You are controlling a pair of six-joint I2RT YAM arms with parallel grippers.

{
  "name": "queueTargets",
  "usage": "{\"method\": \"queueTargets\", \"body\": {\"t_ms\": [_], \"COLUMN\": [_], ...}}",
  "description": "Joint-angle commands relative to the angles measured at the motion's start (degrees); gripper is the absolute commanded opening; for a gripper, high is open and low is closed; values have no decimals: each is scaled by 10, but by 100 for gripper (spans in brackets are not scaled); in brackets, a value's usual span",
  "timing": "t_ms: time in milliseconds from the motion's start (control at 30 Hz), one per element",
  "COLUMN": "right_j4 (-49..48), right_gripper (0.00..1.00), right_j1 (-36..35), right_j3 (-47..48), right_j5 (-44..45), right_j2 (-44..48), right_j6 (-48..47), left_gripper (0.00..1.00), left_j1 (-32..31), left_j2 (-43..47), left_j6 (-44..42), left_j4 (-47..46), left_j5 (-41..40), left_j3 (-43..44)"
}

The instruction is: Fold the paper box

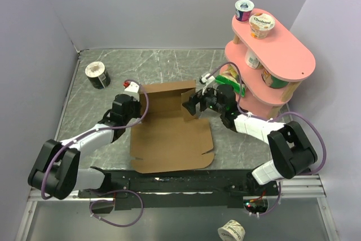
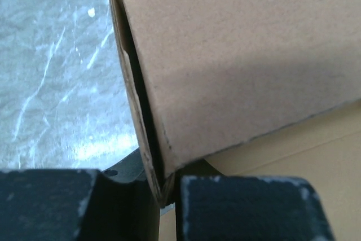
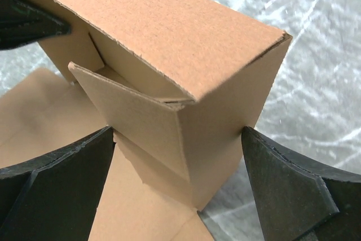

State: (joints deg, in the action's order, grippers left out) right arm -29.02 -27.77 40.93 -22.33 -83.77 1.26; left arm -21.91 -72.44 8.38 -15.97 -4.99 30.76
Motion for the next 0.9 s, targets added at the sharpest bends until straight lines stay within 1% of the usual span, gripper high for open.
{"method": "queueTargets", "body": {"t_ms": [0, 133, 467, 500, 600, 633, 767, 833, 867], "right_j4": [-38, -48, -130, -160, -202, -206, -213, -183, -165], "right_gripper": [100, 100, 100, 100, 100, 100, 100, 100, 100], "right_j1": [0, 0, -4, -5, -10, -11, -18, -18, -16], "right_j3": [-3, -4, -47, -56, -82, -87, -105, -111, -117], "right_j5": [-6, 1, 19, 25, 33, 34, 40, 53, 64], "right_j2": [12, 3, 3, 3, 7, 9, 30, 52, 81], "right_j6": [5, 9, 23, 25, 30, 30, 29, 49, 55], "left_gripper": [11, 11, 10, 10, 9, 9, 9, 9, 9], "left_j1": [-31, -39, -104, -114, -136, -139, -142, -142, -142], "left_j2": [-16, -33, -80, -82, -91, -95, -102, -97, -95], "left_j6": [-27, -37, -50, -50, -46, -44, -38, -35, -34], "left_j4": [-30, -21, 9, 10, 13, 14, 22, 22, 20], "left_j5": [12, 10, -94, -104, -145, -158, -170, -171, -171], "left_j3": [36, 54, 80, 83, 85, 86, 93, 90, 89]}}
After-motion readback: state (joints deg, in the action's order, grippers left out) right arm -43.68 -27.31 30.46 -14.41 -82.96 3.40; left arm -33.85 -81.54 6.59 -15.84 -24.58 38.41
